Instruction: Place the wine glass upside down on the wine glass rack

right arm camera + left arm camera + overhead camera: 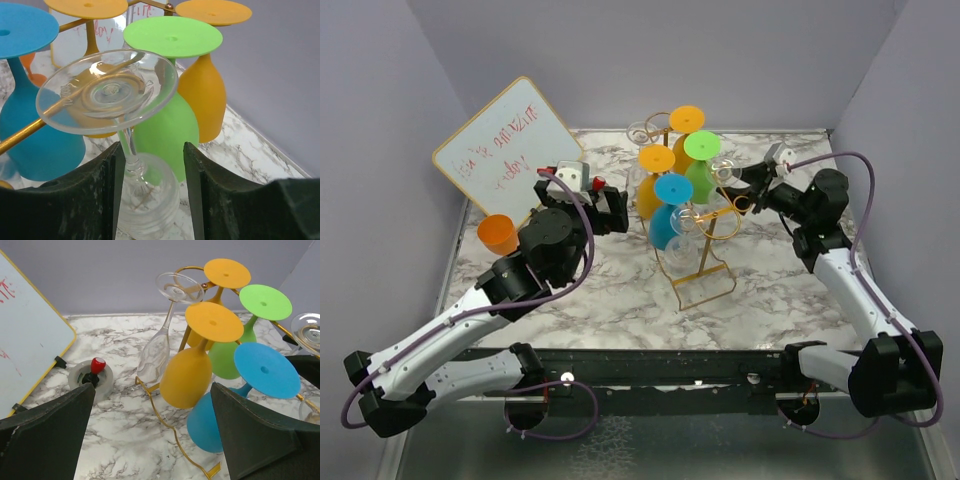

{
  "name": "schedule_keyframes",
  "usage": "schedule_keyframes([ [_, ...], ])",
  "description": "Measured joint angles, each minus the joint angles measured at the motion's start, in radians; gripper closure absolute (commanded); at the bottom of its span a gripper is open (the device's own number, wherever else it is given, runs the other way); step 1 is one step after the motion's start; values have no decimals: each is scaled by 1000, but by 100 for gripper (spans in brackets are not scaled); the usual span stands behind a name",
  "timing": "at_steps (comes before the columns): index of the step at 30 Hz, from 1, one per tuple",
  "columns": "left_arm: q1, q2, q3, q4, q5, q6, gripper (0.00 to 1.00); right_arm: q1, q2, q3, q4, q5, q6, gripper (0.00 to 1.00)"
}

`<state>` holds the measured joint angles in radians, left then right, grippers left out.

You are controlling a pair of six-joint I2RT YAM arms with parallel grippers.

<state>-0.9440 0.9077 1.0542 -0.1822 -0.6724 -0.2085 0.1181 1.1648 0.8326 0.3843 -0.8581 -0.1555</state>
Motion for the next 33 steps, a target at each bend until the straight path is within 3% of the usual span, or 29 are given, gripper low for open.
schedule_keyframes([
  [11, 58, 110, 97, -47, 7, 21, 1, 3, -71, -60, 20, 183, 64, 44],
  [25, 258, 150, 130, -120, 79, 6, 1, 7, -122, -109, 42, 389, 144, 41],
  [33, 328, 156, 133, -211, 29, -3, 1, 7, -192, -143, 38, 503, 172, 41],
])
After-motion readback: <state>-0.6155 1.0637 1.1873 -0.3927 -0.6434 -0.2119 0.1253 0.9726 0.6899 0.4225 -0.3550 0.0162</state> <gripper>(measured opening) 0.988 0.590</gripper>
